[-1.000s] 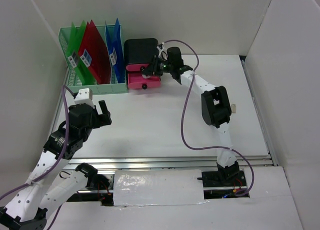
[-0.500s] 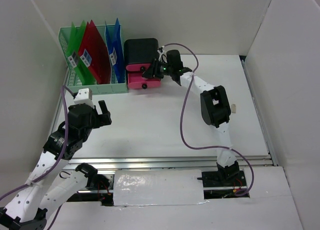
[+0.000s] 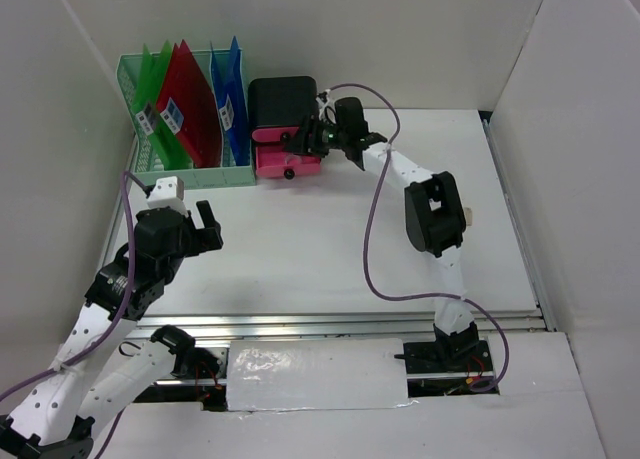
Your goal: Organize the desk
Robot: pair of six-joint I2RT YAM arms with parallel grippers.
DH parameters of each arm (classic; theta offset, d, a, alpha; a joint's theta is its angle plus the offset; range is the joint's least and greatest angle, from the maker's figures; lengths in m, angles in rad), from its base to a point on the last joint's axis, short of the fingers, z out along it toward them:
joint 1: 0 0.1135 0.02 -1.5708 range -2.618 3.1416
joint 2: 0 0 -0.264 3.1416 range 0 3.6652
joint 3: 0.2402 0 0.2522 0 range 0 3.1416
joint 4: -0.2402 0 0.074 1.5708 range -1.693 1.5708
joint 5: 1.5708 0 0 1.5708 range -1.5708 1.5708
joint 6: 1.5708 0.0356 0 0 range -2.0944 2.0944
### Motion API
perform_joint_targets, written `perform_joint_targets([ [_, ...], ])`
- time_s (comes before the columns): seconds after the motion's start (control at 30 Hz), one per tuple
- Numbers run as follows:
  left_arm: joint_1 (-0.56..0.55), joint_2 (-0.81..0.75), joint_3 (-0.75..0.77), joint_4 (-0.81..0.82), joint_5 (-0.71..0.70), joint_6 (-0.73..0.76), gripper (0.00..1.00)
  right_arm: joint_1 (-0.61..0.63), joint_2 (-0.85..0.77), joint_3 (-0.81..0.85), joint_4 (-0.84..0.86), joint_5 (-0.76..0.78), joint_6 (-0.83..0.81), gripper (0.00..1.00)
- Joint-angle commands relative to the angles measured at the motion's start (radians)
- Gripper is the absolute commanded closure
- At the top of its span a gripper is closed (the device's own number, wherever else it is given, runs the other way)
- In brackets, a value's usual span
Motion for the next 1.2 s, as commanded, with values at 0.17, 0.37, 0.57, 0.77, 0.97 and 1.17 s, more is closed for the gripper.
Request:
perform_joint_targets([
  [0.17,0.003,-0.007,-0.003,0.039,0.005,0.022,0.0,0.007,-0.202,-0.122,-0.123,0.183,0.018,0.53],
  [0.37,0.003,-0.003,-0.001,0.039,0.005,0.022,0.01,0.03,-0.362,-0.472,-0.039,0.342,0.13,1.0],
  [0.57,0.003,-0.001,0.0,0.033,-0.014,0.014,0.01,0.045,-0.348,-0.571,0.076,0.323,0.216,1.0],
  [0.77,0.005,0.006,-0.001,0.036,-0.004,0.021,0.0,0.04,-0.245,-0.571,0.357,0.215,0.27,1.0],
  [0.97,0.005,0.019,0.0,0.037,0.008,0.024,0.01,0.034,-0.169,-0.471,0.394,0.237,0.292,1.0],
  [1.17,0.005,0.016,-0.001,0.039,0.005,0.024,0.01,0.021,-0.129,-0.397,0.351,0.278,0.287,1.0],
])
